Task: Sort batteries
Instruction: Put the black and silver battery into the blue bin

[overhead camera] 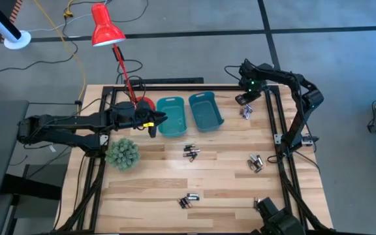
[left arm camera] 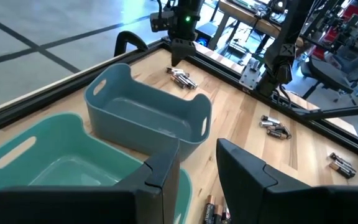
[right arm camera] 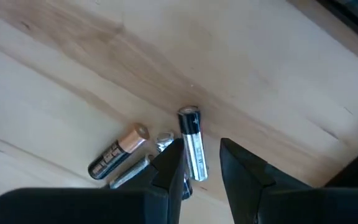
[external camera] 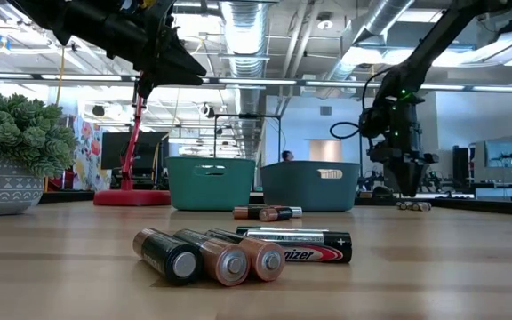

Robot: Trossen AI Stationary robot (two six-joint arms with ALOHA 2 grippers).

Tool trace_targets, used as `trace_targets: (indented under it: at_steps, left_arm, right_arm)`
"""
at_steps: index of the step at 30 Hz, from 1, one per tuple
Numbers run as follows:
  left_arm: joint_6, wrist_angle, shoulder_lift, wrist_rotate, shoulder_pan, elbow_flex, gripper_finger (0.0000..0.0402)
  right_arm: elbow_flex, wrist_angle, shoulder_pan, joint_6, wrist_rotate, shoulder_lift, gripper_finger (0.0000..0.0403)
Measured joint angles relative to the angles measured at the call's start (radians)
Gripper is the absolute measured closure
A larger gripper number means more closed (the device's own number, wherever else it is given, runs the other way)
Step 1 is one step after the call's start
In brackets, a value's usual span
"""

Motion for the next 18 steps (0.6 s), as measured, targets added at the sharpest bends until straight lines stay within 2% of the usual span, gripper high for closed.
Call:
trace_targets:
  at_steps: [5, 18]
  left_arm:
    - [0.000, -0.003, 0.000, 0.000, 0.000, 0.000, 0.0300]
    - [-0.009, -0.003, 0.000, 0.000, 0.000, 0.000, 0.0300]
  right_arm:
    - [0.000, -0.004, -0.001, -0.050, 0.000, 0.000, 0.0283]
    - [-0.024, 0.011, 0.013, -0.048, -0.001, 0.002, 0.0283]
